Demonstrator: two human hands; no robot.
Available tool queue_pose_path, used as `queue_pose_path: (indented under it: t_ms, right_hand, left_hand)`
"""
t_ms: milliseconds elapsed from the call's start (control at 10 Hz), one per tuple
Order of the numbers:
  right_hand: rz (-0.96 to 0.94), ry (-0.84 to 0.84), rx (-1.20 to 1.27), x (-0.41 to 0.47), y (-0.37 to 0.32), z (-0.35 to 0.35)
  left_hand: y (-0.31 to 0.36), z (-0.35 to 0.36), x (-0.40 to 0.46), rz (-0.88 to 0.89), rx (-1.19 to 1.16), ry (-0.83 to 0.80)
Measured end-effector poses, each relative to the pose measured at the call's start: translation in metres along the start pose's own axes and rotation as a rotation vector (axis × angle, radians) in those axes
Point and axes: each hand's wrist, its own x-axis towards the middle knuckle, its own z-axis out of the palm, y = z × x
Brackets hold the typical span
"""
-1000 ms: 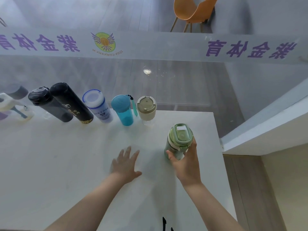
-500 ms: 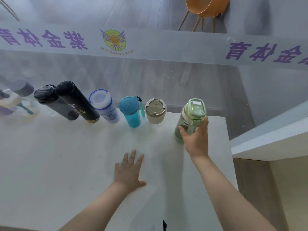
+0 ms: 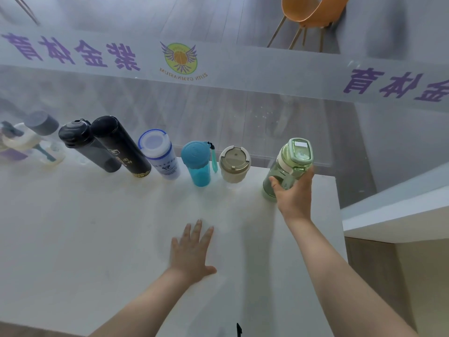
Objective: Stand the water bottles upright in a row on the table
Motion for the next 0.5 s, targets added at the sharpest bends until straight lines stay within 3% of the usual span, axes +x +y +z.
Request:
queue_pose_path:
  t_ms: [300, 400, 500]
  right_hand:
    - [0.05, -0.066, -0.058, -0.004, -0.011, -0.01]
    - [0.061, -0.069, -0.04, -0.006, -0.015, -0.023]
    - [0.05, 0.051, 0.095, -0.014, -0.029, -0.05]
  left_hand:
    - [-0.006, 0.004, -0.01, 0.037, -0.032, 0.063]
    - [-0.015, 0.008, -0.01, 0.111, -0.031, 0.209]
    - [-0.021, 0.018, -0.015, 0.119, -0.017, 0.27]
